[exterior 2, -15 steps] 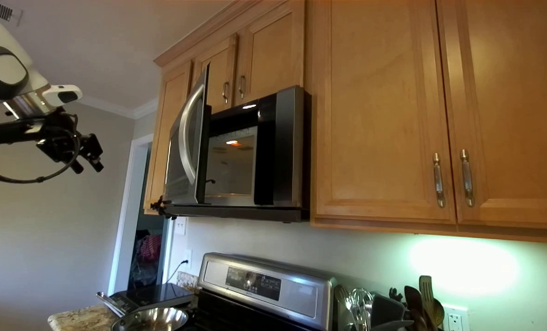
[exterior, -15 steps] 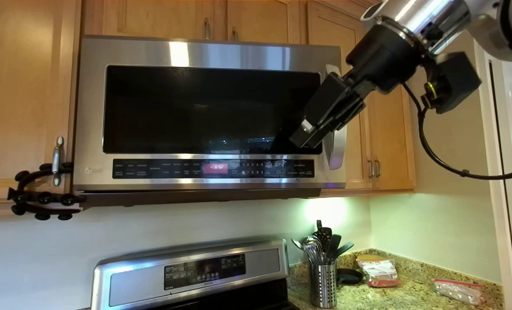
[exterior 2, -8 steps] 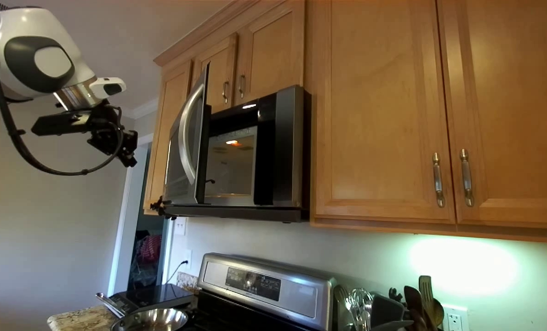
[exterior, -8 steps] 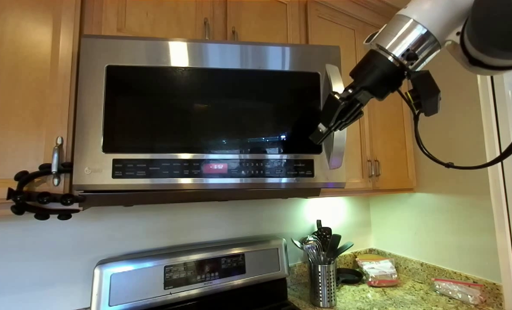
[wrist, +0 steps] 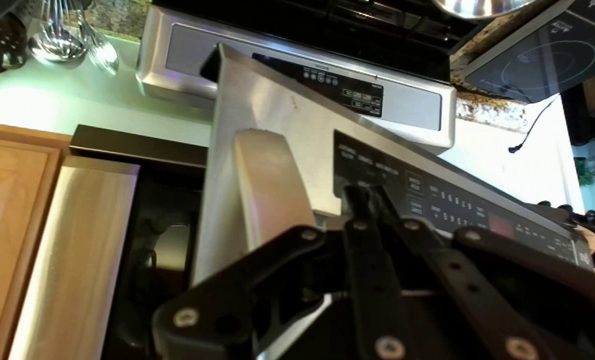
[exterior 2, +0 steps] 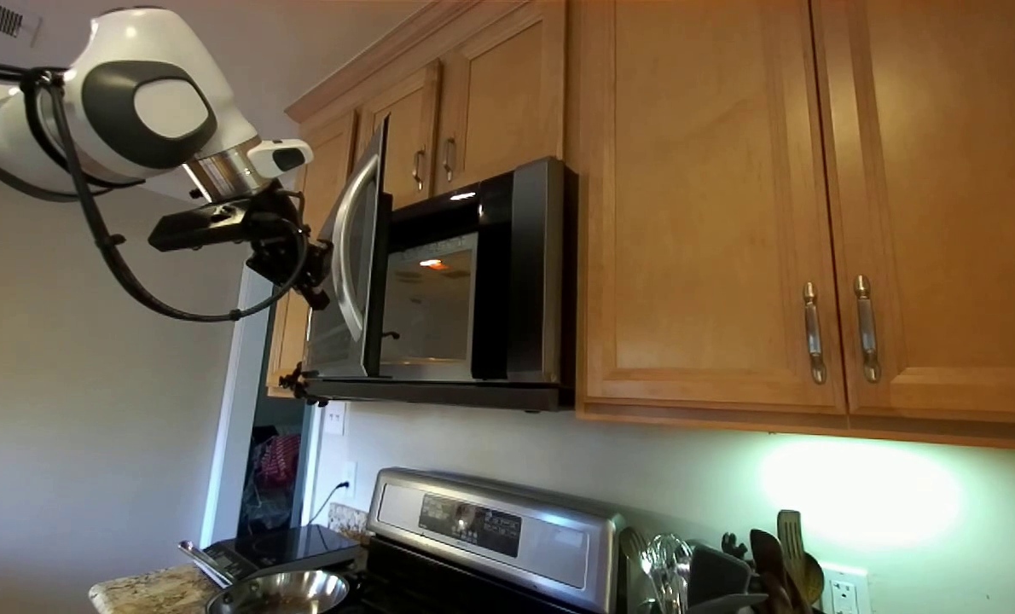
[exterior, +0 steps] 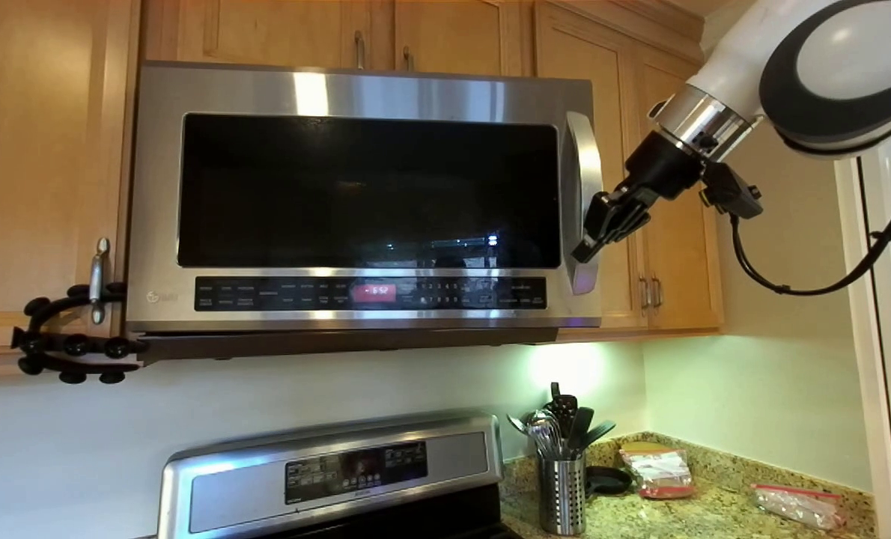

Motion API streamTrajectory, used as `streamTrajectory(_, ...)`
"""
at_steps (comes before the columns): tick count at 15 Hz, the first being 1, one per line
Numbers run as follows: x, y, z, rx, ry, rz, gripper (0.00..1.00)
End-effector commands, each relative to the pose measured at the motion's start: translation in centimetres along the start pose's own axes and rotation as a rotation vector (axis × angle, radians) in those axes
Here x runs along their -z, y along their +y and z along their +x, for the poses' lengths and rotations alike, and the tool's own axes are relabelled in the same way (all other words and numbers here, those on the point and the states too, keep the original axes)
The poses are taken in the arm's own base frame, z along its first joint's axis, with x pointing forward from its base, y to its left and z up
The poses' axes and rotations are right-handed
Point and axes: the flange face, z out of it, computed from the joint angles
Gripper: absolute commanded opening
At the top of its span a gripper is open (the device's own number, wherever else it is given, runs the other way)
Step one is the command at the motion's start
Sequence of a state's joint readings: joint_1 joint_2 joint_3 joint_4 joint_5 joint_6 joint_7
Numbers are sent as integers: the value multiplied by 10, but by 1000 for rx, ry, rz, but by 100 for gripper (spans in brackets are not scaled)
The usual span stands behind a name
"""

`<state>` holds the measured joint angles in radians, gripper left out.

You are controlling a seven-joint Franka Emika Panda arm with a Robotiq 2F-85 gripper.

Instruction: Close the door of the microwave

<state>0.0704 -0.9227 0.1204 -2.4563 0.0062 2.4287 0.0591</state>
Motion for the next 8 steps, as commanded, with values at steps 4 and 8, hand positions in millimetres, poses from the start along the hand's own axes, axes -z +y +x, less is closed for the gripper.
streamTrajectory(4, -6, 11, 1, -2, -10, -10, 16)
streamTrajectory(8, -6, 10, 1, 1, -10, -10, 32)
